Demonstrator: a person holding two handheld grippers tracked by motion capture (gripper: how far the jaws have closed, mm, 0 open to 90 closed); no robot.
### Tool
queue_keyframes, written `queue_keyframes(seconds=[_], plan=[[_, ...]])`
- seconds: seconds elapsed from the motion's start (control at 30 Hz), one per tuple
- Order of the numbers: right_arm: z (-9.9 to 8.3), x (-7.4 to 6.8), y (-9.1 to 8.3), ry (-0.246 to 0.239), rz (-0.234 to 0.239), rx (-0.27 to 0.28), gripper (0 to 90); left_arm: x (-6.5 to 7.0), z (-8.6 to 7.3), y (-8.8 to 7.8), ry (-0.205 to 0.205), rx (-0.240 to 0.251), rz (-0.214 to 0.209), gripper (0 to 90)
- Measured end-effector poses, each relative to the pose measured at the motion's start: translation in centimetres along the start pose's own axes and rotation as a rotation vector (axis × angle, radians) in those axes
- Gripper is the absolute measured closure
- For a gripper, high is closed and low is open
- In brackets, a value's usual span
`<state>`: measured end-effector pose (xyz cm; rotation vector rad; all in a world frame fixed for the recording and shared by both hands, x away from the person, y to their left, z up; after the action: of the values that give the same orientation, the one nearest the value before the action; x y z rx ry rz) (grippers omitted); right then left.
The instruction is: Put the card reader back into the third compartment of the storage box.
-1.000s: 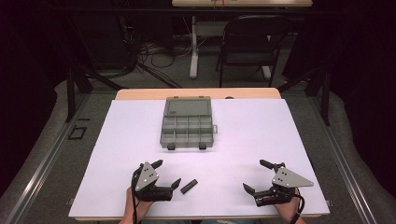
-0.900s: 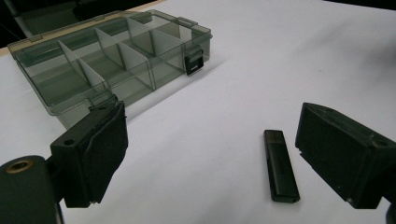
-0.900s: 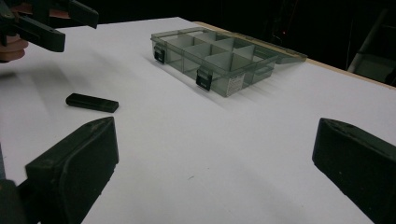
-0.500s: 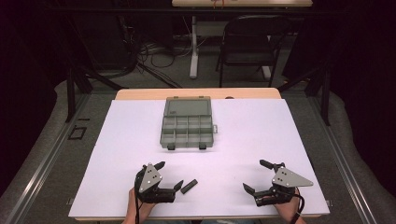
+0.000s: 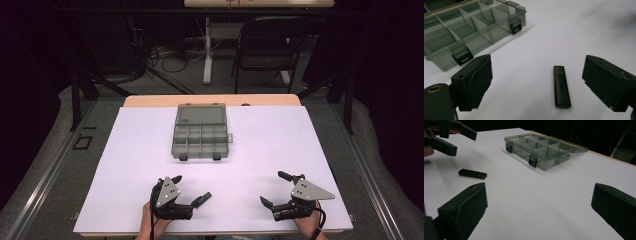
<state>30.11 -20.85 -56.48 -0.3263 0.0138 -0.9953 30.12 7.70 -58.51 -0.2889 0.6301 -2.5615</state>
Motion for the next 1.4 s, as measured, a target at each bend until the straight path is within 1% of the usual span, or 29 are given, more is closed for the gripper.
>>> queue_keyframes(seconds=[0.13, 0.3, 0.37, 0.43, 0.6, 0.63, 0.7, 0.73, 0.8, 0.83, 0.87, 0.93, 1.03, 1.13, 1.17, 1.23, 1.27, 1.3, 1.37, 1.4], plan=[[-0.1, 0.0, 0.0, 0.001, 0.0, -0.005, 0.1, 0.2, -0.1, 0.3, -0.001, -0.011, -0.004, 9.6], [-0.1, 0.0, 0.0, -0.003, 0.0, -0.006, 0.1, 0.6, -0.5, 0.9, -0.001, -0.056, -0.02, 9.7], [-0.1, 0.0, 0.0, -0.001, 0.0, -0.006, 0.1, 0.6, -0.5, 1.1, -0.001, -0.062, -0.024, 9.7], [-0.1, 0.0, 0.0, 0.0, 0.0, -0.006, 0.2, 0.7, -0.8, 1.3, -0.003, -0.085, -0.033, 9.7], [-0.1, 0.0, 0.0, -0.004, 0.001, -0.005, 0.2, 0.7, -1.0, 1.6, -0.009, -0.103, -0.037, 9.9], [-0.1, 0.0, 0.0, -0.005, 0.001, -0.006, 0.2, 0.8, -1.1, 1.8, -0.01, -0.113, -0.039, 10.1], [-0.1, 0.0, 0.0, -0.004, 0.001, -0.007, 0.2, 0.8, -1.1, 1.9, -0.011, -0.12, -0.039, 11.2], [-0.1, 0.0, 0.0, -0.004, 0.0, -0.008, 0.2, 1.0, -1.2, 2.1, -0.009, -0.133, -0.041, 12.1], [-0.1, 0.0, 0.0, -0.006, 0.0, -0.008, 0.2, 1.1, -1.3, 2.1, -0.008, -0.137, -0.043, 13.5], [-0.1, 0.0, 0.1, -0.005, 0.001, -0.005, 0.2, 1.1, -1.3, 2.2, -0.014, -0.138, -0.045, 15.2], [-0.1, 0.0, 0.1, -0.005, 0.001, -0.006, 0.2, 1.2, -1.4, 2.3, -0.014, -0.148, -0.047, 16.7], [-0.1, 0.0, 0.1, -0.007, 0.0, -0.007, 0.2, 1.2, -1.5, 2.4, -0.014, -0.153, -0.047, 19.8], [-0.1, 0.0, 0.1, -0.011, 0.0, -0.008, 0.2, 1.3, -1.5, 2.4, -0.022, -0.154, -0.051, 25.9], [-0.2, -0.1, 0.1, -0.012, 0.001, -0.009, 0.3, 1.3, -1.7, 2.5, -0.018, -0.167, -0.056, 33.9], [-0.2, -0.1, 0.1, -0.012, 0.001, -0.009, 0.3, 1.3, -1.7, 2.5, -0.018, -0.167, -0.056, 38.3], [-0.2, -0.1, 0.1, -0.011, 0.001, -0.01, 0.3, 1.4, -1.8, 2.6, -0.025, -0.175, -0.063, 42.6], [-0.2, -0.1, 0.1, -0.012, 0.002, -0.012, 0.3, 1.5, -1.9, 2.7, -0.033, -0.174, -0.066, 42.6], [-0.2, -0.1, 0.1, -0.011, 0.002, -0.011, 0.3, 1.7, -2.0, 2.8, -0.041, -0.178, -0.072, 46.7], [-0.2, -0.1, 0.1, -0.011, 0.003, -0.012, 0.3, 1.7, -2.1, 2.9, -0.039, -0.182, -0.076, 51.4], [-0.2, -0.1, 0.1, -0.015, 0.002, -0.012, 0.4, 1.9, -2.2, 3.1, -0.05, -0.185, -0.087, 53.2]])
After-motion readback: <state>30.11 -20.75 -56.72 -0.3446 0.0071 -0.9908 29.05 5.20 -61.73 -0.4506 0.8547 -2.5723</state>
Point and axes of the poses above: each handheld gripper's, and its own axes: y roughly forward along the jaws, z roughly out of its top, x roughly to its right, the point moved 8 cm from there along y, roughly forward along the jaws, and after that the axes turned 14 degrees about -z, right-handed, at the moved point
